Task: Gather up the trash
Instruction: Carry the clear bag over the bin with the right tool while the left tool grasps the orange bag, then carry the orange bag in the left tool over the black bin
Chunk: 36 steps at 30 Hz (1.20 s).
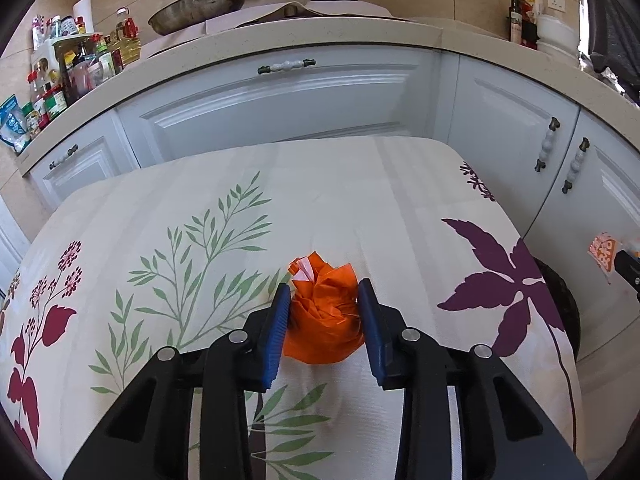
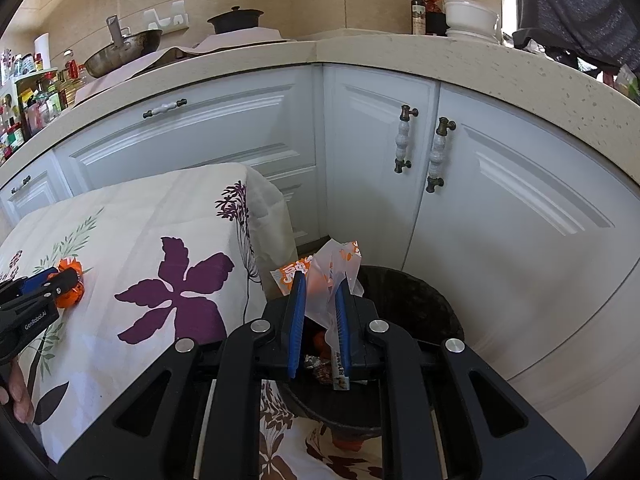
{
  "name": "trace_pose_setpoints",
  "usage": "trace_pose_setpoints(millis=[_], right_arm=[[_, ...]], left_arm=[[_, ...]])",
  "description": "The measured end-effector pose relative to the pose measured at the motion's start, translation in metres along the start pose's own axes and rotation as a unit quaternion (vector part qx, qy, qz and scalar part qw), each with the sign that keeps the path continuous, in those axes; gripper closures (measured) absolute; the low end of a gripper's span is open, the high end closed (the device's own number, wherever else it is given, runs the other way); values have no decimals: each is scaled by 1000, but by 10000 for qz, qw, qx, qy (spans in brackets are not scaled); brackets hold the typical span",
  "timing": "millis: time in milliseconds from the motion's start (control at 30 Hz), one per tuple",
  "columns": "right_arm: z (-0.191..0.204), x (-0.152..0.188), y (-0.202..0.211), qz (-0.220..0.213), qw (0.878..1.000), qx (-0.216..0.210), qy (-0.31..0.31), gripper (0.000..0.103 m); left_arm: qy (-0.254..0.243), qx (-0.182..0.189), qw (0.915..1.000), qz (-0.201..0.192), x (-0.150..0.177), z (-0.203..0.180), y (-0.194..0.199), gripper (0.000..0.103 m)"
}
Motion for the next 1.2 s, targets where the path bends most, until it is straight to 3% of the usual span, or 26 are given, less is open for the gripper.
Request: trace_pose_setpoints(millis=[1200], right_arm=[[68, -29, 69, -701, 9962, -394, 324, 88]], left_arm=[[233, -381, 9932, -1071, -21, 43, 75, 69]])
Point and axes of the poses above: each gripper's, at about its wrist camera, not at the fingertips, and y roughly against the way its jaws point, z to its left, x to its underside, the point moved 10 cm from there along -y, roughly the way its jaws point, and after that the axes turned 3 degrees about -x, right-handed, at the moved point
